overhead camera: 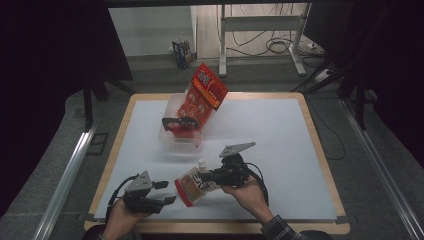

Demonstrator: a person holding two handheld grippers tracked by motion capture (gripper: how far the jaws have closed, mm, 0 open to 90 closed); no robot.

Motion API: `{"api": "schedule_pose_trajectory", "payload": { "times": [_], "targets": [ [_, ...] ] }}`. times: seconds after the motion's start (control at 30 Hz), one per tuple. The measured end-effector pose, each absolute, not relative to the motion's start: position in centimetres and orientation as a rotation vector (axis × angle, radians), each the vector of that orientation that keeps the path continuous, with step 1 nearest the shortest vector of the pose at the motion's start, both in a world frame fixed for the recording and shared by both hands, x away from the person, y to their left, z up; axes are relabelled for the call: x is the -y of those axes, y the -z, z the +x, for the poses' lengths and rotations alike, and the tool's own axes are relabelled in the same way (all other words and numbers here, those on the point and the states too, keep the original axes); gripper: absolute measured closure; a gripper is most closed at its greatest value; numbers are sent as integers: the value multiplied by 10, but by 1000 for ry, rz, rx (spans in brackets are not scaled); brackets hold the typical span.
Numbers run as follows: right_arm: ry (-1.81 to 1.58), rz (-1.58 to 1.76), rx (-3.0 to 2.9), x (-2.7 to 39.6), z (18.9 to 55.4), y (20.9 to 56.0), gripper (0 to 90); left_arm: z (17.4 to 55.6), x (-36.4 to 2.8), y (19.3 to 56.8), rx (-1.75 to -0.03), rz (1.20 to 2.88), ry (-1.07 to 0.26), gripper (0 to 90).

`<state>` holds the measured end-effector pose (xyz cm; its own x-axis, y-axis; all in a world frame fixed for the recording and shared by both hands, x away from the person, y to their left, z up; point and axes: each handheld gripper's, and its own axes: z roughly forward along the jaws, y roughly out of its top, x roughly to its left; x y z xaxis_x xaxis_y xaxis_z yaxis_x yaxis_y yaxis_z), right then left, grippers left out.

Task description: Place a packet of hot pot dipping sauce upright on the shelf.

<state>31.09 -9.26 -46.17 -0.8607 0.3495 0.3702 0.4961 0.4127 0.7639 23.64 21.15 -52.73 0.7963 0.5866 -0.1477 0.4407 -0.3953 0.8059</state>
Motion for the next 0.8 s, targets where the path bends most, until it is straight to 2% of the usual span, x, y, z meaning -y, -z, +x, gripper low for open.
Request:
{"api": "schedule_pose_trajectory", "payload": {
  "times": [0.43,0.8],
  "targets": [
    [1500,-751,2601,106,321,430,856,239,-213,527,-791,2052,-244,113],
    [1530,-791,2664,121,337,406,860,239,-217,526,-813,2023,-279,49]
  ]
}}
